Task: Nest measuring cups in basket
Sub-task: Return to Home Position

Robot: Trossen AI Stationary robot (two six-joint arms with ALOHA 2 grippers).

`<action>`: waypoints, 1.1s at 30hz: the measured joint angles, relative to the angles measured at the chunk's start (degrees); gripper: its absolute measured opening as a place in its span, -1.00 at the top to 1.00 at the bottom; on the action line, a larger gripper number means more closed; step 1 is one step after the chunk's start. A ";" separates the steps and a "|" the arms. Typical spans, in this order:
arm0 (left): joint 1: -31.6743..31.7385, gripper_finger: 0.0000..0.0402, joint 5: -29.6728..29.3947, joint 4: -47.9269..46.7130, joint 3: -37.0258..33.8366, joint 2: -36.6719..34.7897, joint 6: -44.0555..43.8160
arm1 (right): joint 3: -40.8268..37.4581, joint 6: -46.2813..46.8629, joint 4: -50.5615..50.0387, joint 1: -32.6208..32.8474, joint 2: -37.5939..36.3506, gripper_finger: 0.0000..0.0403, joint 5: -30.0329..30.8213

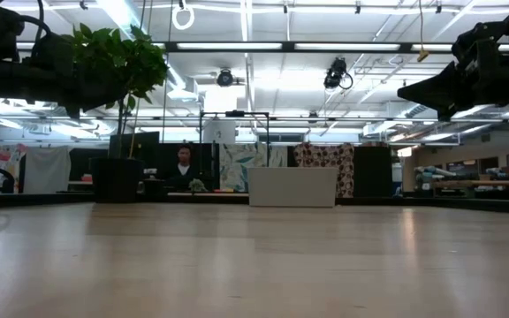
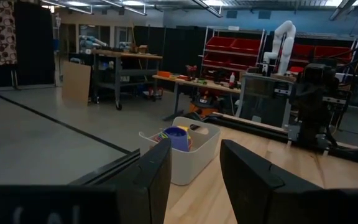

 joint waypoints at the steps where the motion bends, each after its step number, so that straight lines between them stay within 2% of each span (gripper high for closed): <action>1: 0.00 0.30 -0.01 0.05 0.00 0.00 -0.02 | 0.00 0.01 0.00 0.00 0.00 0.94 0.00; 33: -0.94 0.30 -0.02 0.29 0.00 0.00 0.02 | 0.00 0.00 -0.02 0.00 0.00 0.94 -0.02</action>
